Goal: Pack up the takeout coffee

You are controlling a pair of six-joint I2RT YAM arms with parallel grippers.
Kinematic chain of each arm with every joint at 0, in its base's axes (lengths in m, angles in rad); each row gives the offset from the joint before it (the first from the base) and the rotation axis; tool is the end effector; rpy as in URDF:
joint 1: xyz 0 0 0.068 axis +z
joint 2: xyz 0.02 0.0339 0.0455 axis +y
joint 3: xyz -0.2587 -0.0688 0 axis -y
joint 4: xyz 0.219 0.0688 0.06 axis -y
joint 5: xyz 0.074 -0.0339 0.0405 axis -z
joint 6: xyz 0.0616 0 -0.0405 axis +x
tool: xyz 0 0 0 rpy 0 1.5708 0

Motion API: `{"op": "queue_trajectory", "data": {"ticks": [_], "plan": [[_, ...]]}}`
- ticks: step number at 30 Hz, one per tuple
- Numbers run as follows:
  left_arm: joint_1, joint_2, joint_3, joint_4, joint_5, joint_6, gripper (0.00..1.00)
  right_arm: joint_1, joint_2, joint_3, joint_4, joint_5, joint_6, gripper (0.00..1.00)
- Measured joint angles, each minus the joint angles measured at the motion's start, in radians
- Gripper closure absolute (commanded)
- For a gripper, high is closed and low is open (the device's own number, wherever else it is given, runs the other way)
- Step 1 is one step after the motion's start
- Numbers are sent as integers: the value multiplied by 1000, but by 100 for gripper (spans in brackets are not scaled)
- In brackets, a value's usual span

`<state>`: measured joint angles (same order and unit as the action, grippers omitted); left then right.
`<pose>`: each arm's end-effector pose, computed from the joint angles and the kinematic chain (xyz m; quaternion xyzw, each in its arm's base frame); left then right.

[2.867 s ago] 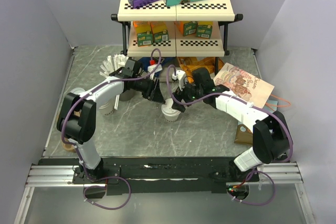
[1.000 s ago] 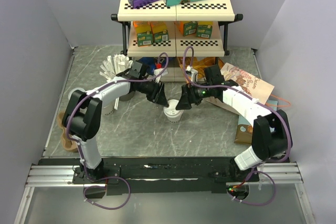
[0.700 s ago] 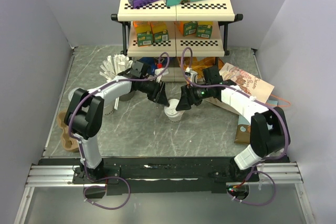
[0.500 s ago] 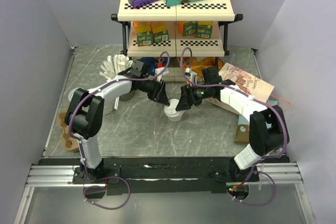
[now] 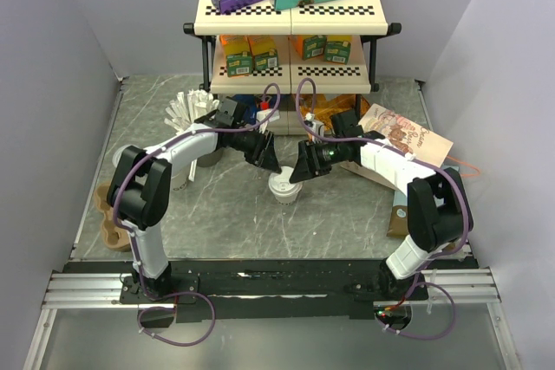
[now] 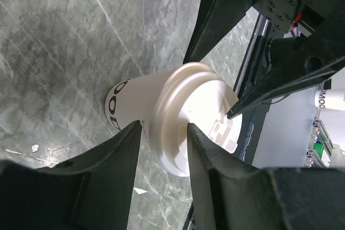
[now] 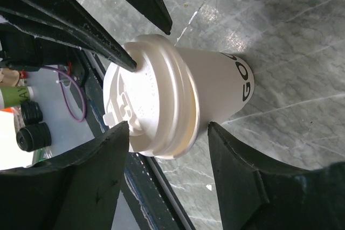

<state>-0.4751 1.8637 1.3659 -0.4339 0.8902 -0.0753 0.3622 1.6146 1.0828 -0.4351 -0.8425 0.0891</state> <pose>0.3187 -0.2178 0.2188 0.3027 0.8130 -0.4704 0.1618 0.2790 0.1549 0.2180 -0.2391 0.8466 0.4412 0.1772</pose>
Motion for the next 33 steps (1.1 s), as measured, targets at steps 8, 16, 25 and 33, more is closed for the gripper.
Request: {"op": "queue_trajectory", "data": {"ticks": [8, 16, 25, 33], "plan": [[-2, 0, 4, -5, -1, 3, 49, 0, 11, 11, 0, 0, 3, 39], [8, -22, 60, -54, -47, 58, 42, 0, 11, 11, -1, 15, 3, 41], [29, -190, -53, -113, -78, 161, 43, 0, 11, 11, 0, 29, 3, 41], [16, -206, -128, -141, -80, 214, 43, 0, 11, 16, -1, 31, 4, 41]]}}
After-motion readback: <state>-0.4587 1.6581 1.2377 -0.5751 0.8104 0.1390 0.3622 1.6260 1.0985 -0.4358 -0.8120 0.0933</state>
